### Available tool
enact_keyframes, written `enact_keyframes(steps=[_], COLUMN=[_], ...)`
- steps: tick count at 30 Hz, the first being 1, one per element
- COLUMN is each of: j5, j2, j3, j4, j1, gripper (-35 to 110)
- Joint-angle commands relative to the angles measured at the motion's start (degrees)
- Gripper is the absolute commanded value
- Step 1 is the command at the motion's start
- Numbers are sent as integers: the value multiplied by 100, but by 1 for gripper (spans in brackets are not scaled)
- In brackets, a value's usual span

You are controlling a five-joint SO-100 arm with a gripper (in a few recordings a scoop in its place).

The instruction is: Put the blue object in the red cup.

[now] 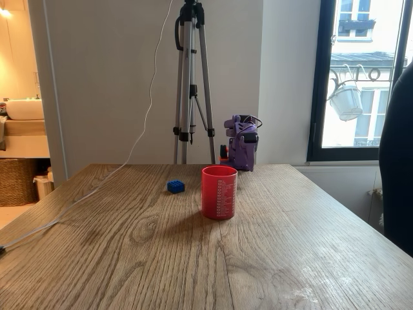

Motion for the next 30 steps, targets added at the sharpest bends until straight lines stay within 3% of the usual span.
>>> enact_keyframes(steps=[1,9,15,22,30], j5=[35,-220,-545,-396,-308], j2=[0,-53,-1591,-4983,-7910], j3=[-105,-712,-1898,-4764,-8710], j4=[0,1318,1046,1063,2874], j1=[0,888,1644,2479,3226], gripper=[1,1,1,1,1])
